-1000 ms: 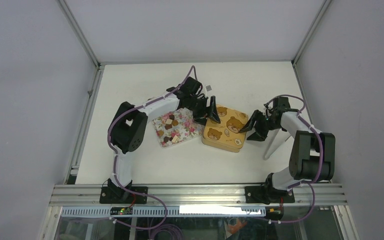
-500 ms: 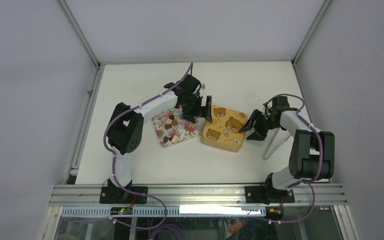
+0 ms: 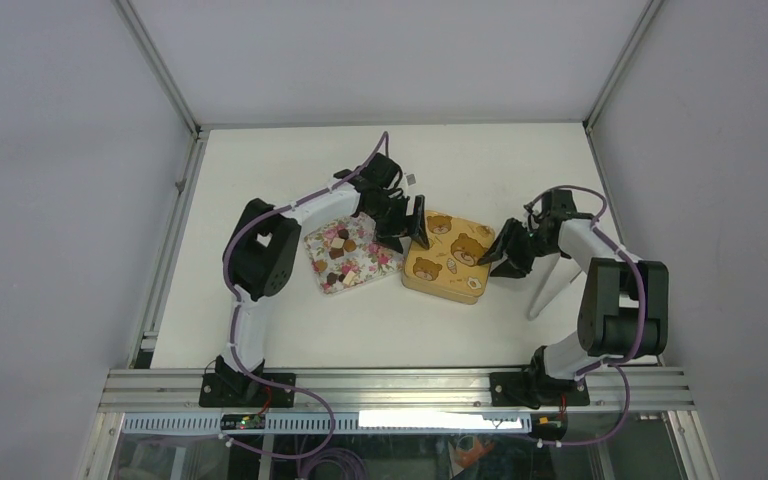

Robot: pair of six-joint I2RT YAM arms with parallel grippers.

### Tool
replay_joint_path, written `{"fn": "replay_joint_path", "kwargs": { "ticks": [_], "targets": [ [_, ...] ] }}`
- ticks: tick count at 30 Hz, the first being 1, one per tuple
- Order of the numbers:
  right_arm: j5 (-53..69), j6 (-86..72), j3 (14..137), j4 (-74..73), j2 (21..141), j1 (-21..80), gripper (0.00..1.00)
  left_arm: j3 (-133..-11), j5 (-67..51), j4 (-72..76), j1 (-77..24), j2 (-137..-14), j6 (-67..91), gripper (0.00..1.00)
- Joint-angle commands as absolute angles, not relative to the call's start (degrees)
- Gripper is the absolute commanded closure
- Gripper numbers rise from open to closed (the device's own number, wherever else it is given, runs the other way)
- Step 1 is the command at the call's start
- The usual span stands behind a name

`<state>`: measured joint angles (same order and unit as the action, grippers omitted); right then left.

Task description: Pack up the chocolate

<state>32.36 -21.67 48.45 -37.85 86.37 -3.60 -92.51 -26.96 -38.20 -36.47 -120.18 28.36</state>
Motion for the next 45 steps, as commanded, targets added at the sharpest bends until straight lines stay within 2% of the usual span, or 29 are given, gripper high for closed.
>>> {"fn": "replay_joint_path", "kwargs": {
  "ticks": [1,6,8,18,22,27,32,39,42,43,45],
  "targets": [
    [29.97,-22.33,50.21,-37.23,88.04,-2.46,0.53,-91.69,-34.01,-32.78,-35.6,-120.5,31.04,0.24],
    [30.87,-23.35,50.76,-36.24,88.82,-0.68,0.62,-90.72,-35.73,-30.4,-35.63,-120.41,32.41,0.43],
    [30.78,-23.5,51.03,-36.13,89.2,-0.14,0.63,-90.63,-36.02,-30.29,-35.68,-120.54,32.58,0.48],
    [30.66,-25.0,52.91,-36.18,88.03,4.18,0.69,-89.46,-37.35,-28.83,-35.68,-121.07,33.74,0.64],
    [27.48,-24.58,53.58,-38.07,87.59,4.63,0.68,-89.0,-37.36,-28.68,-35.75,-121.33,33.92,0.66],
    [23.33,-23.4,54.33,-41.06,87.84,4.58,0.56,-87.88,-36.6,-28.66,-35.77,-121.42,34.1,0.68],
    [13.94,-23.24,58.8,-45.68,82.06,4.66,0.42,-87.36,-35.87,-28.71,-35.77,-120.99,34.19,0.68],
    [5.15,-24.06,68.77,-48.93,76.91,7.49,0.34,-88.47,-35.95,-28.7,-35.77,-121.69,34.5,0.68],
    [3.93,-23.84,73.02,-48.31,78.93,12.02,0.41,-88.89,-35.95,-28.79,-35.77,-121.69,34.54,0.68],
    [4.12,-23.99,74.17,-48.0,80.4,13.47,0.49,-88.94,-35.96,-28.75,-35.77,-121.72,34.54,0.68],
    [4.33,-24.04,76.87,-47.52,83.88,16.74,0.76,-89.1,-35.89,-28.76,-35.77,-121.67,34.67,0.67]
  ]
}}
